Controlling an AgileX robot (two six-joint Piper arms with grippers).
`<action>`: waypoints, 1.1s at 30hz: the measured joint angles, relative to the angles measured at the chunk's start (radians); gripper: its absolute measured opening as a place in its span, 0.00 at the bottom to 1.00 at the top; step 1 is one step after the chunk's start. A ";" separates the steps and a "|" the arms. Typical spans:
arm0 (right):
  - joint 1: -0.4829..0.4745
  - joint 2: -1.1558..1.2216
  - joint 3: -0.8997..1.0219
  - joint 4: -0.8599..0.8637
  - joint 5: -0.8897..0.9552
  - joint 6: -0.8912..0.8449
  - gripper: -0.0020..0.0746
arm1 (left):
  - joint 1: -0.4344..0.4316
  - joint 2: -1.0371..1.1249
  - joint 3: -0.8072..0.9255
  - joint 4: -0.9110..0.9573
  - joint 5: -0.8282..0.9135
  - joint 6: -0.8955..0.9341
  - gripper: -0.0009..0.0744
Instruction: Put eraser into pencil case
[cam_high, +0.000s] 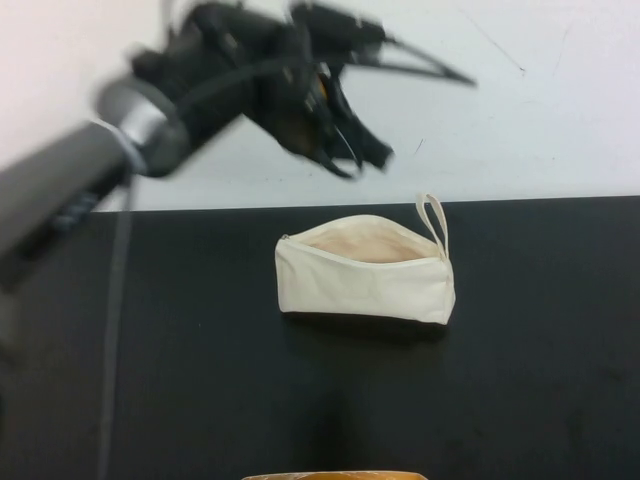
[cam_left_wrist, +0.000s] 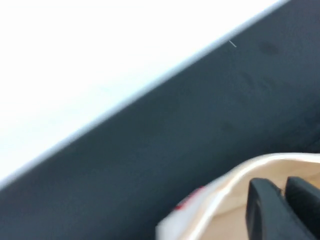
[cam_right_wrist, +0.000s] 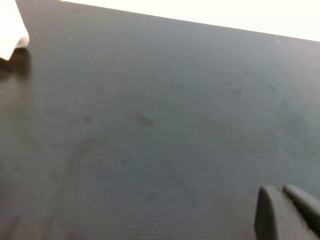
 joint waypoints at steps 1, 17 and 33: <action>0.000 0.000 0.000 0.000 0.000 0.000 0.02 | 0.000 -0.030 -0.009 0.030 0.015 0.000 0.06; 0.000 0.000 0.000 0.000 0.000 0.000 0.02 | 0.002 -0.413 -0.023 0.132 0.283 0.000 0.01; 0.000 0.000 0.000 0.000 0.000 0.000 0.02 | 0.008 -0.758 0.359 0.129 0.009 -0.017 0.01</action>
